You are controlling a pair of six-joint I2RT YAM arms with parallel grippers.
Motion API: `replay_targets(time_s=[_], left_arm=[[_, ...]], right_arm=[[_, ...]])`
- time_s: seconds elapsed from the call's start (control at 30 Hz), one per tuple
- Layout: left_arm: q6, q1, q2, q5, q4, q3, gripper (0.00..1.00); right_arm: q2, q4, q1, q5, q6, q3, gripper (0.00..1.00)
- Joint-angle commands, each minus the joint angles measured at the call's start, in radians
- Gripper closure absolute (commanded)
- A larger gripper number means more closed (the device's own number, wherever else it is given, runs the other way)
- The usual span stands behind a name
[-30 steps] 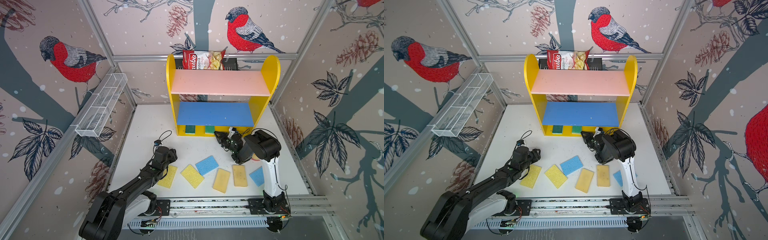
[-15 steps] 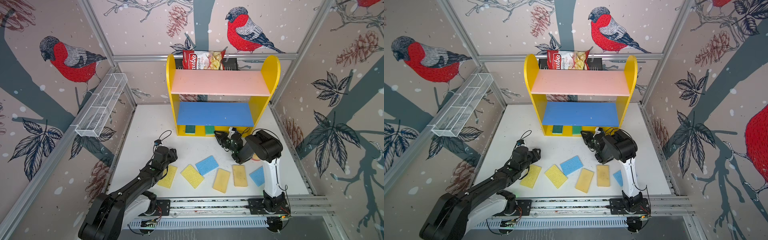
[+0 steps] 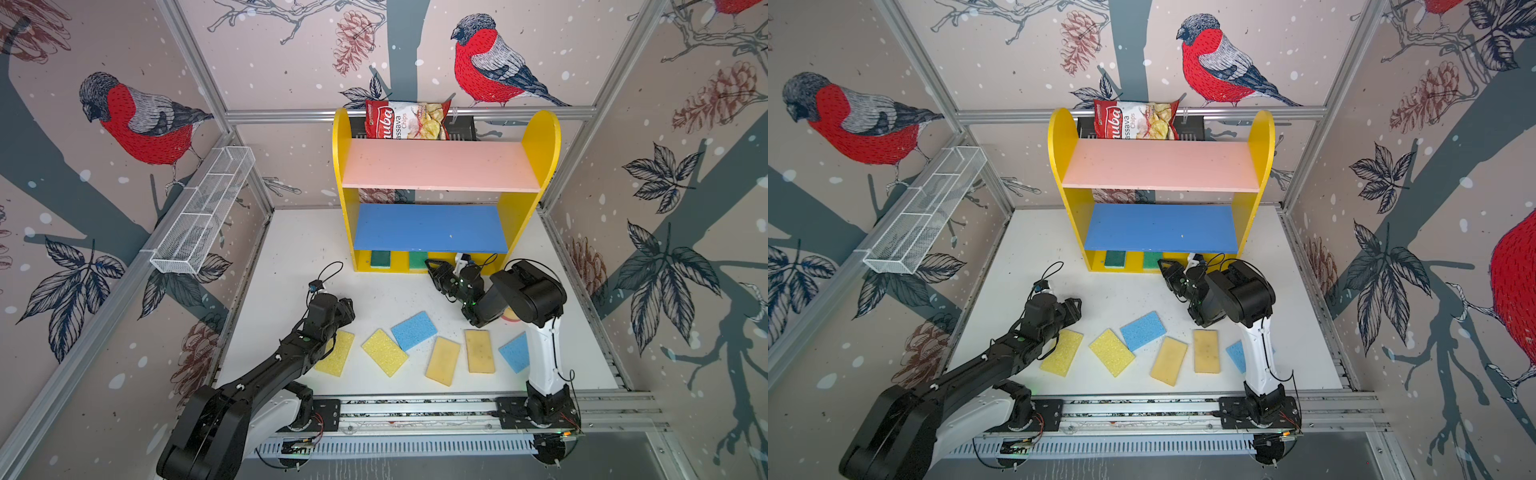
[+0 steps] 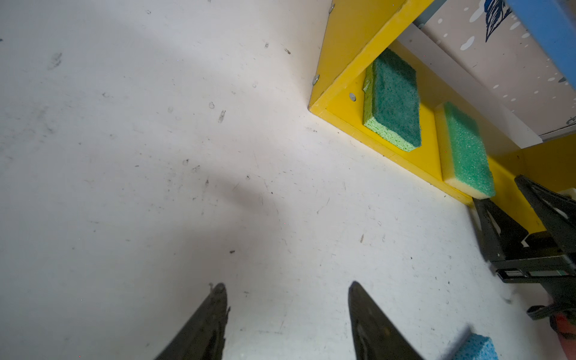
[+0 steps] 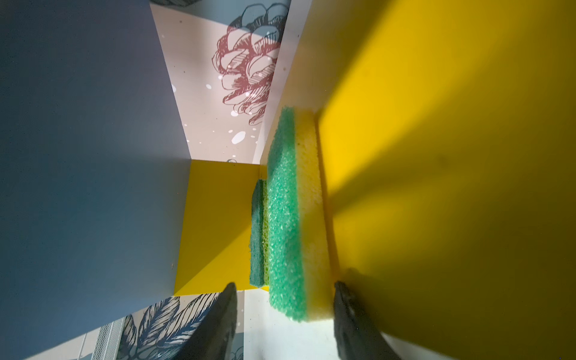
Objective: Arrange cleaning sponges on a shelf
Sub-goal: Move the cleaning sponge to the shelf.
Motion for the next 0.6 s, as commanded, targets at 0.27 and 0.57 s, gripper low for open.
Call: replay_targets(time_s=[0.27,0.57], left_arm=[[0.013,0.001,0.015,0.01,0.015,0.002,0.38],[0.016,0.001,0.032,0.016,0.02,0.012,0.38]], right_arm=[[-0.112,-0.438,0.034,0.126,-0.219,0.074,0.48],[-0.106,-0.906,0.106,0.292,-0.398,0.322,0.46]])
